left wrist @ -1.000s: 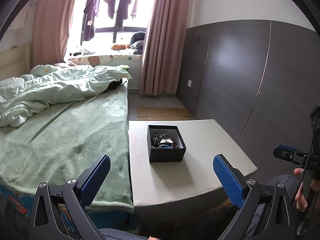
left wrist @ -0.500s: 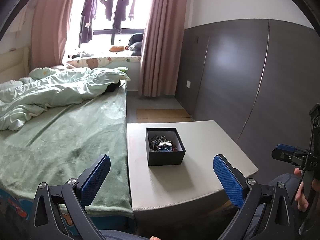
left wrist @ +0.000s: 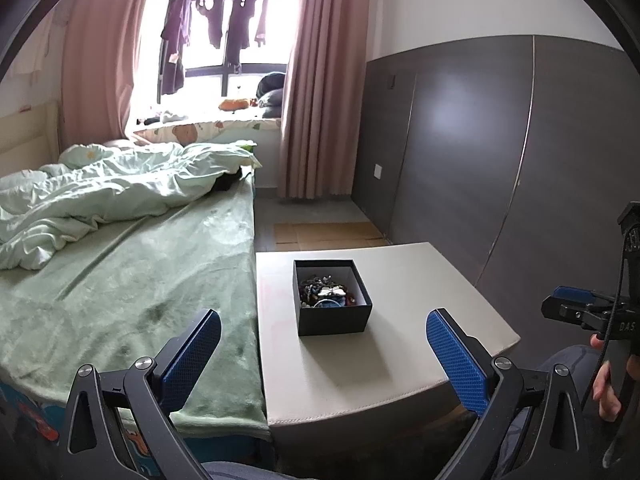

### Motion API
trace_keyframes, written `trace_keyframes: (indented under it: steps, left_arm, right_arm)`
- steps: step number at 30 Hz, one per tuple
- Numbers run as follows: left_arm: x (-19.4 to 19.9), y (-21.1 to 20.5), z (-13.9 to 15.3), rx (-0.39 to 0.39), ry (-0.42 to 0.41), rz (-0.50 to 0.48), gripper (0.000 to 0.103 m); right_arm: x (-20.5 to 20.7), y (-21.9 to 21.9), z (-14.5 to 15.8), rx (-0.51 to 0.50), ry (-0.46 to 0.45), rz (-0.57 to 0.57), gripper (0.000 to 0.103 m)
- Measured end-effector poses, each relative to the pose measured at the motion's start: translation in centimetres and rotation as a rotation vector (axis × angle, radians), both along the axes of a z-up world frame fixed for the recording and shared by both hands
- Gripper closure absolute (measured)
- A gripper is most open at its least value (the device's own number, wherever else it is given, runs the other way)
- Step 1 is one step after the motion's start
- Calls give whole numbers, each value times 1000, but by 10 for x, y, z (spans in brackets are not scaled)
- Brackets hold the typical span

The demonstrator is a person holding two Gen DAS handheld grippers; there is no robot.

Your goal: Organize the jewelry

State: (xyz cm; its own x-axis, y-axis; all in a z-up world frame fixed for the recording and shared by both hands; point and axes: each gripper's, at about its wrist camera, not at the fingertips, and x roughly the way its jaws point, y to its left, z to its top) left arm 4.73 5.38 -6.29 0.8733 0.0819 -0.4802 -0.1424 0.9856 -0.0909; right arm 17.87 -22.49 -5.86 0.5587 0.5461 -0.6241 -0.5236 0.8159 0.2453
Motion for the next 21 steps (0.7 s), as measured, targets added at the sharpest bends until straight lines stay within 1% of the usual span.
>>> trace_keyframes:
  steps: [21]
  left_arm:
    - [4,-1,2,8,0,7,0]
  right_arm:
    - [-2,0,0,0,5,-4,0]
